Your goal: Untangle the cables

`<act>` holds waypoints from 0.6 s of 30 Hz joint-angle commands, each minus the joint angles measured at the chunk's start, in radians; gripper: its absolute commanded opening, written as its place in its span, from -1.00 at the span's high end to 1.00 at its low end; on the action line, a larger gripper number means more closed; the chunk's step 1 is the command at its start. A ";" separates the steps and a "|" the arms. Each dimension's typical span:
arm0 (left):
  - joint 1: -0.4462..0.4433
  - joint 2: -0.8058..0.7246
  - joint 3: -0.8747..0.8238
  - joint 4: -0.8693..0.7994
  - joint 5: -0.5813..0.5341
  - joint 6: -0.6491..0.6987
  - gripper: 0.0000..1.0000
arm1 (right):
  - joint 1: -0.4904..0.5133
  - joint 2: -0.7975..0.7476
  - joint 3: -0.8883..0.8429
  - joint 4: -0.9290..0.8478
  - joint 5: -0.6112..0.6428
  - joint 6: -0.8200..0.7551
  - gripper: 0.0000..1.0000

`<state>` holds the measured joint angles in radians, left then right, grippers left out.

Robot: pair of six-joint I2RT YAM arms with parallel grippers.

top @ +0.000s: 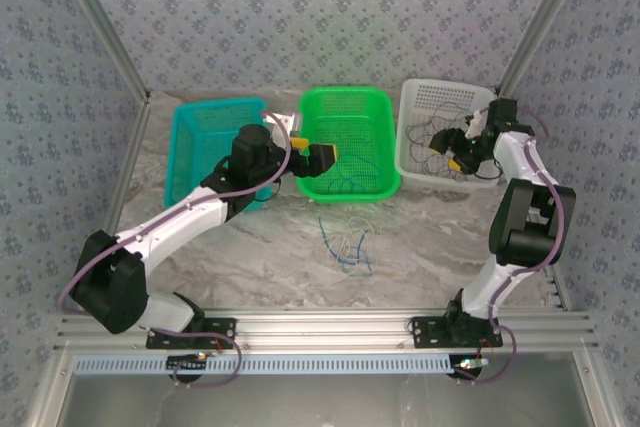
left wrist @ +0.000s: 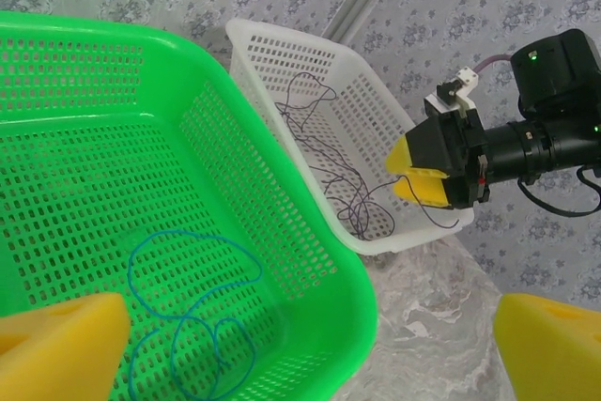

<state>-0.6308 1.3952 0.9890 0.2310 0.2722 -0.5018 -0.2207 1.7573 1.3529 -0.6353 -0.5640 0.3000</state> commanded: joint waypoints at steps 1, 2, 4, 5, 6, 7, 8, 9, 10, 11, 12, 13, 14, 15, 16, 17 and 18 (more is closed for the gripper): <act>0.005 -0.017 0.000 -0.006 -0.006 0.013 -0.99 | 0.006 0.018 0.035 0.093 0.003 0.059 -0.46; 0.005 -0.013 0.003 -0.004 -0.003 0.012 -0.99 | 0.010 0.033 0.054 0.102 0.006 0.065 -0.46; 0.005 -0.005 0.008 -0.008 0.002 0.005 -0.99 | 0.033 0.081 0.129 0.074 0.026 0.058 -0.46; 0.004 -0.005 0.008 -0.006 0.003 0.002 -0.99 | 0.041 0.103 0.161 0.050 0.049 0.046 -0.46; 0.004 -0.005 0.005 -0.006 0.002 -0.001 -0.99 | 0.053 0.139 0.211 -0.004 0.089 0.024 -0.47; 0.005 -0.005 0.003 -0.006 0.001 -0.003 -0.99 | 0.062 0.176 0.257 -0.047 0.115 0.001 -0.48; 0.005 -0.007 0.000 -0.009 0.000 -0.003 -0.99 | 0.067 0.211 0.299 -0.091 0.138 -0.015 -0.50; 0.005 -0.008 -0.001 -0.014 -0.002 -0.001 -0.99 | 0.072 0.236 0.332 -0.131 0.158 -0.029 -0.53; 0.005 -0.012 -0.002 -0.020 -0.005 0.002 -0.99 | 0.080 0.257 0.363 -0.177 0.178 -0.045 -0.55; 0.005 -0.016 -0.003 -0.027 -0.009 0.006 -0.99 | 0.088 0.263 0.375 -0.207 0.199 -0.055 -0.56; 0.004 -0.019 -0.003 -0.033 -0.013 0.009 -0.99 | 0.094 0.258 0.376 -0.220 0.222 -0.067 -0.58; 0.006 -0.023 -0.005 -0.037 -0.019 0.012 -0.99 | 0.100 0.248 0.374 -0.235 0.257 -0.080 -0.60; 0.005 -0.025 -0.007 -0.038 -0.020 0.014 -0.99 | 0.104 0.235 0.371 -0.252 0.292 -0.088 -0.61; 0.005 -0.026 -0.007 -0.040 -0.020 0.015 -0.99 | 0.106 0.222 0.366 -0.260 0.308 -0.098 -0.62; 0.005 -0.026 -0.006 -0.040 -0.021 0.016 -0.99 | 0.106 0.206 0.358 -0.266 0.320 -0.105 -0.65; 0.005 -0.025 -0.006 -0.041 -0.019 0.016 -0.99 | 0.106 0.184 0.343 -0.261 0.334 -0.107 -0.68; 0.004 -0.023 -0.004 -0.042 -0.019 0.016 -0.99 | 0.106 0.163 0.328 -0.251 0.340 -0.108 -0.69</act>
<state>-0.6300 1.3952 0.9844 0.1970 0.2634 -0.4992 -0.1131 2.0048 1.6943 -0.8192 -0.3180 0.2379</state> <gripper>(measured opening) 0.994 0.819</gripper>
